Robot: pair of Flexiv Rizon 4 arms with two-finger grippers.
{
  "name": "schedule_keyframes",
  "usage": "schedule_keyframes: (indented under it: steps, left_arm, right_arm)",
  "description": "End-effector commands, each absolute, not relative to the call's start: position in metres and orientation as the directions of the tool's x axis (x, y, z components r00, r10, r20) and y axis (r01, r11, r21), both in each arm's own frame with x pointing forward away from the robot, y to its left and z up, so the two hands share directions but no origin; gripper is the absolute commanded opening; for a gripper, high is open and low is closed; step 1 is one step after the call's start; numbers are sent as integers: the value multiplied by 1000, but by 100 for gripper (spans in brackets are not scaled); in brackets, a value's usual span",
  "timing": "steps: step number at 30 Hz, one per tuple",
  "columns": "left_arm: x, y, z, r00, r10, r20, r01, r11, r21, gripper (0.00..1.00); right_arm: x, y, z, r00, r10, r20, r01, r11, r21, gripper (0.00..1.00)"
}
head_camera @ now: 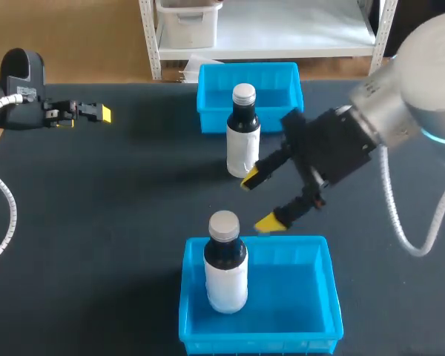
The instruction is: Pick up the bottle, and place it in the far bin if it is heavy, or in the near bin if it is light.
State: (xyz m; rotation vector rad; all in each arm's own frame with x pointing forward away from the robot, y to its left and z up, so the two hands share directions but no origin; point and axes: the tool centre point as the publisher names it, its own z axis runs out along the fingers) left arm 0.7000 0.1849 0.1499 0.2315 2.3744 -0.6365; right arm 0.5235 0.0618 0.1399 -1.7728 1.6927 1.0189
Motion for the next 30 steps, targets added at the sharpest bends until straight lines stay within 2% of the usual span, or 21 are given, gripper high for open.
schedule_keyframes:
  steps: [1, 16, 30]
  left_arm:
    - [700, 185, 150, -767, 0, -642, 321, 866, -383, 100]
    - [700, 185, 150, -767, 0, -642, 321, 866, -383, 100]
    - [700, 185, 150, -767, 0, -642, 321, 866, -383, 100]
  right_arm:
    - [549, 28, 148, -75, -613, -787, -987, -68, 146, 100]
    - [686, -26, 157, -103, -603, -791, -995, 54, 88, 100]
    - [767, -13, 141, -105, -576, -810, -994, 64, 84, 100]
